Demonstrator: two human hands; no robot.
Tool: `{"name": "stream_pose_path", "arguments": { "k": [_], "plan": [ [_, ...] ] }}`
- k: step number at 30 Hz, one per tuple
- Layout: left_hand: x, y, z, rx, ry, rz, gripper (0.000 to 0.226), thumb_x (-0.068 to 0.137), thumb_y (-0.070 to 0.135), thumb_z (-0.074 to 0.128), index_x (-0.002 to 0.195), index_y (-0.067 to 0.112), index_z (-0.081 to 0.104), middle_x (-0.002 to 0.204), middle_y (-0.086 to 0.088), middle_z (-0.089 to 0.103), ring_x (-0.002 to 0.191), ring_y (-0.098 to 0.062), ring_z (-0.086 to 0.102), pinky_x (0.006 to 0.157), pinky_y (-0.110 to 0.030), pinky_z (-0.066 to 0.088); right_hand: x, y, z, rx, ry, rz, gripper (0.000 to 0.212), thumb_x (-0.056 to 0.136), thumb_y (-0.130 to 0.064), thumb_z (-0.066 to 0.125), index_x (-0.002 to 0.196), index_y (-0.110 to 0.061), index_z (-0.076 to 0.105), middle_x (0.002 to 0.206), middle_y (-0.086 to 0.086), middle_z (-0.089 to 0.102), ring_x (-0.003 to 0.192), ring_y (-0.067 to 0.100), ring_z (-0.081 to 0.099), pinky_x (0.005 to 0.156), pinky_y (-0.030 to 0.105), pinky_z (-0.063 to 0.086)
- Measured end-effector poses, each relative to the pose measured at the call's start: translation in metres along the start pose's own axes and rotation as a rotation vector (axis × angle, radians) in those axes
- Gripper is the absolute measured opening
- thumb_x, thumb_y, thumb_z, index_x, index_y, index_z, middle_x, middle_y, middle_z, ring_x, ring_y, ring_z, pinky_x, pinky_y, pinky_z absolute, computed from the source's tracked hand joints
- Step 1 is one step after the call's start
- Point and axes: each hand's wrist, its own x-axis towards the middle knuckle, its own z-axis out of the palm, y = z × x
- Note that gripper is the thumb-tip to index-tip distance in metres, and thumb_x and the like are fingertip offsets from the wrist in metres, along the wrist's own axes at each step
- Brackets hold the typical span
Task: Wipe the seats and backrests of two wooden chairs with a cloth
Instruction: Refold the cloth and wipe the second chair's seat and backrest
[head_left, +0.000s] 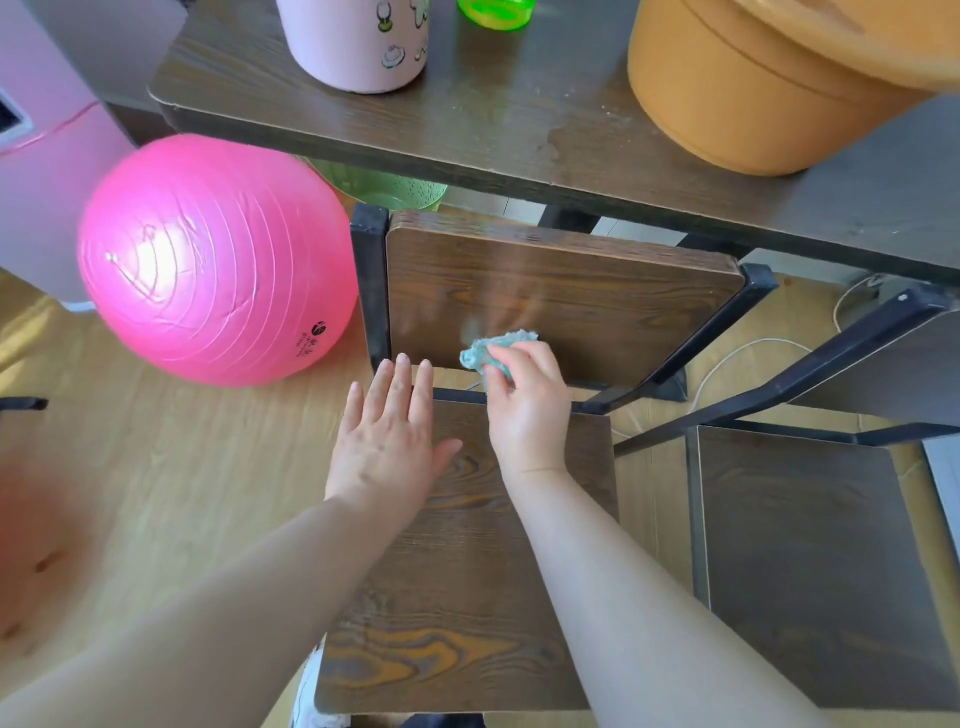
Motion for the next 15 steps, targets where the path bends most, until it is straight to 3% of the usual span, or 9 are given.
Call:
{"name": "stream_pose_path", "arguments": {
  "k": [7,15],
  "plan": [
    [-0.004,0.000,0.008,0.033,-0.027,0.020,0.085,0.096,0.062,0.026,0.152,0.015,-0.017,0.162,-0.007,-0.014,0.149,-0.022,-0.014,0.122,-0.044,-0.001,-0.018,0.028,-0.001,-0.058,-0.133,0.130,0.020,0.081,-0.001,0.069,0.100,-0.006,0.074,0.104,0.003,0.065,0.093,0.021,0.064,0.081,0.035,0.054],
    [-0.003,0.038,-0.015,-0.028,0.002,0.105,0.084,0.097,0.062,0.026,0.152,0.015,-0.018,0.162,-0.007,-0.014,0.149,-0.021,-0.015,0.122,-0.043,0.000,0.005,0.010,-0.107,0.050,0.118,0.053,0.020,0.088,-0.006,0.067,0.107,-0.006,0.073,0.110,0.003,0.062,0.101,0.012,0.062,0.081,0.023,0.056]
  ]
}}
